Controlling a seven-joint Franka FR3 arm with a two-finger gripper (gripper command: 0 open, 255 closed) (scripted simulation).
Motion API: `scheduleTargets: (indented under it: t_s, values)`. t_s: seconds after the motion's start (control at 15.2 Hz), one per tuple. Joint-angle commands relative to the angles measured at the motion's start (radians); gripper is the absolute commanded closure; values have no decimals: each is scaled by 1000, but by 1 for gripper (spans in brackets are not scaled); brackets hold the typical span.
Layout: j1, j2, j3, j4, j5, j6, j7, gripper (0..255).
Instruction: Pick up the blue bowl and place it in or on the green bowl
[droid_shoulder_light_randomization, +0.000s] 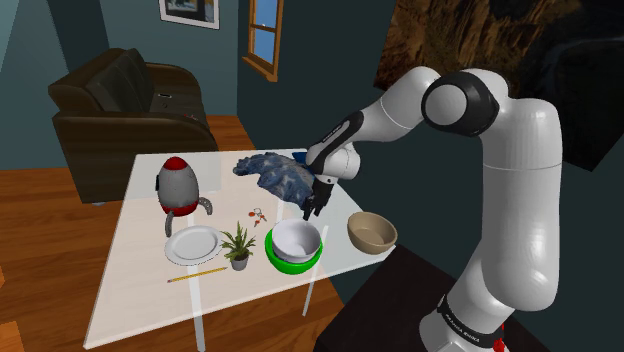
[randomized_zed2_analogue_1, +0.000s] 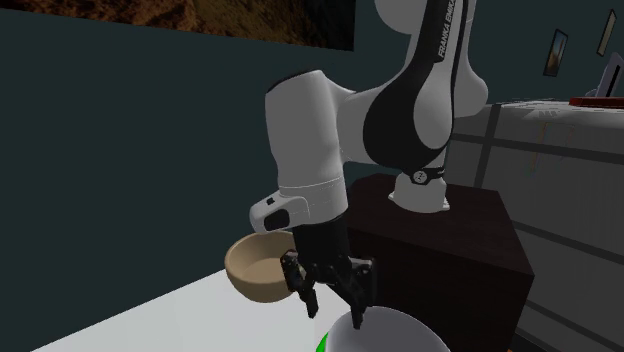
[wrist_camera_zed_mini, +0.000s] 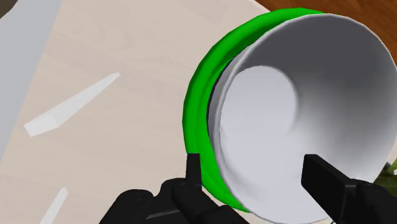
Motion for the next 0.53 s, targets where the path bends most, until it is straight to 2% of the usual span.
scheduleTargets:
  t_s: [0.0, 0.2, 0.46]
  values:
    - [0, 0, 0, 0, 0, 0, 0, 0]
    - [0, 0, 0, 0, 0, 0, 0, 0]
    - [14, -106, -47, -10, -76, -90, 51, 0]
